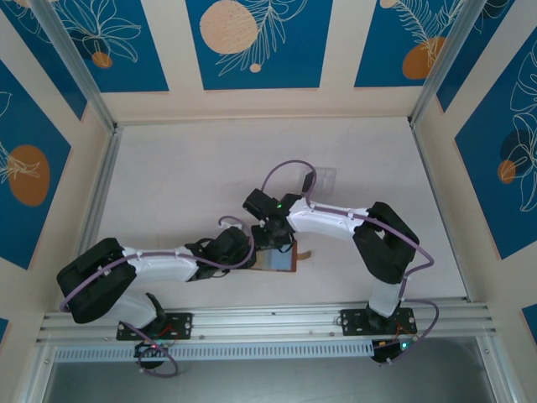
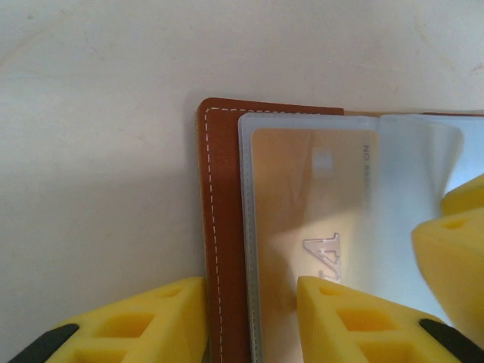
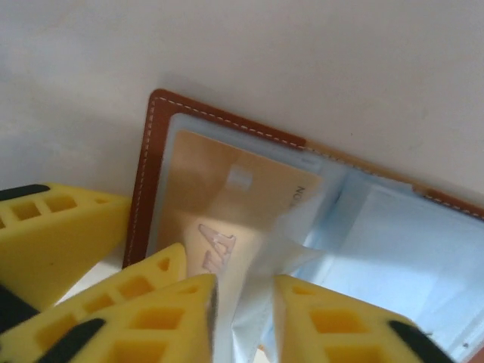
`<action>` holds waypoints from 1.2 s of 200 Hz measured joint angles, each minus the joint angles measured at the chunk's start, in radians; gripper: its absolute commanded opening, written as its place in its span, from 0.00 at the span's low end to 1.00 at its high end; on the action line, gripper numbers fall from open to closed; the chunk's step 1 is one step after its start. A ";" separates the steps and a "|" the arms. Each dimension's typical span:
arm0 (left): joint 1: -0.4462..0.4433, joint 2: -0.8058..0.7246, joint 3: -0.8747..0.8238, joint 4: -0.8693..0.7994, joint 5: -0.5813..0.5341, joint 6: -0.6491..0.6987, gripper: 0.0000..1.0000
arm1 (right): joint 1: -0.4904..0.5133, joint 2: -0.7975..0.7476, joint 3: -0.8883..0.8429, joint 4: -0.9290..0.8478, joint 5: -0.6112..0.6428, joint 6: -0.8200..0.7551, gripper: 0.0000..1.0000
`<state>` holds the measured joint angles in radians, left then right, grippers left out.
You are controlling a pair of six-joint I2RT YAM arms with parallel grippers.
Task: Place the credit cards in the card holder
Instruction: Flip over the card slot in the card holder.
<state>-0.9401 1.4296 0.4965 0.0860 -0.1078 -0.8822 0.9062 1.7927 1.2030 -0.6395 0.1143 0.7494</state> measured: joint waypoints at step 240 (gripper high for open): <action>0.022 -0.501 -0.114 -0.462 -0.010 0.003 0.67 | -0.087 0.065 -0.066 0.333 -0.341 0.039 0.46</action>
<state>-0.9184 0.9287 0.3820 -0.3759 -0.1173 -0.8795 0.8196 1.8580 1.1370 -0.3065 -0.2264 0.7887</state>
